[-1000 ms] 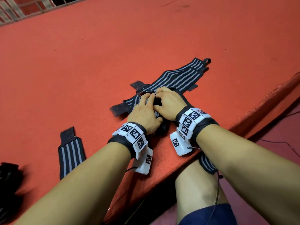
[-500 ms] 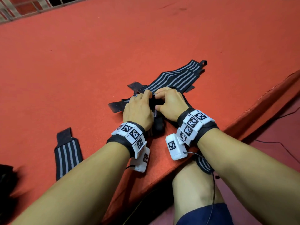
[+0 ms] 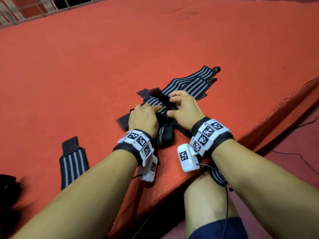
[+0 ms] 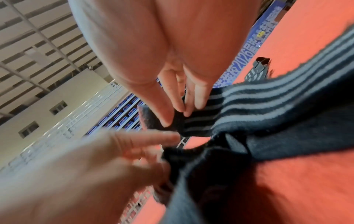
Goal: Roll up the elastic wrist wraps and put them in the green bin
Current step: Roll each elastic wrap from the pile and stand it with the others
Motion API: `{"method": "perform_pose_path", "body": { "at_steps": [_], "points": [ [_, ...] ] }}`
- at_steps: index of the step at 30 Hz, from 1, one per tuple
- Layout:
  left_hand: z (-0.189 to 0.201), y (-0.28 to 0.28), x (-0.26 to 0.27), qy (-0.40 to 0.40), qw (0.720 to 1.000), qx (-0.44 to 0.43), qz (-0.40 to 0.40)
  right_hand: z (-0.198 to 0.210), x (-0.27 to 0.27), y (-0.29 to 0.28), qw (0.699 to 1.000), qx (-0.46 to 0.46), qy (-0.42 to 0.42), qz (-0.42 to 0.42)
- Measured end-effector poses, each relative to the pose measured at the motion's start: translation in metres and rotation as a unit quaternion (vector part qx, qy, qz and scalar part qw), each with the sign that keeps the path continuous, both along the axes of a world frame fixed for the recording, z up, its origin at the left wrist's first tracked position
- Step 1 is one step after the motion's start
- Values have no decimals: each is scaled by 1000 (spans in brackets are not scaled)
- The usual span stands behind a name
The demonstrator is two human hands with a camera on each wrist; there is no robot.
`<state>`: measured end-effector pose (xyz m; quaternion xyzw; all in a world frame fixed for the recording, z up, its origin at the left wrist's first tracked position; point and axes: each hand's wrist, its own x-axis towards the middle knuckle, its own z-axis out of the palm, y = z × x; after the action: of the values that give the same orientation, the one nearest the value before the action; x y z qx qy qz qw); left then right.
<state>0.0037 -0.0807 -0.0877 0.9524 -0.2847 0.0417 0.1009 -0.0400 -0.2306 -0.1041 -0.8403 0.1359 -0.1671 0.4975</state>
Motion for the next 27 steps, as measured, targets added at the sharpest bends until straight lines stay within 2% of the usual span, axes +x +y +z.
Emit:
{"method": "perform_pose_path", "body": {
  "at_steps": [4,7,12,16,22,27],
  "points": [
    [-6,6,-6,40,998,-43,24,17,-4,-8,999,10,-26,-20],
    [10,0,-11,34,989,-142,34,30,-13,3,995,32,-81,-52],
    [41,0,-14,37,938,-345,22,63,-27,25,986,48,-142,-72],
    [69,11,-34,42,913,-405,-10,94,-43,33,979,23,-171,-112],
    [103,37,-67,59,854,-514,-49,135,-72,47,975,-28,-205,-78],
    [138,66,-100,-20,837,-538,-96,169,-100,70,965,-54,-252,-47]
  ]
}}
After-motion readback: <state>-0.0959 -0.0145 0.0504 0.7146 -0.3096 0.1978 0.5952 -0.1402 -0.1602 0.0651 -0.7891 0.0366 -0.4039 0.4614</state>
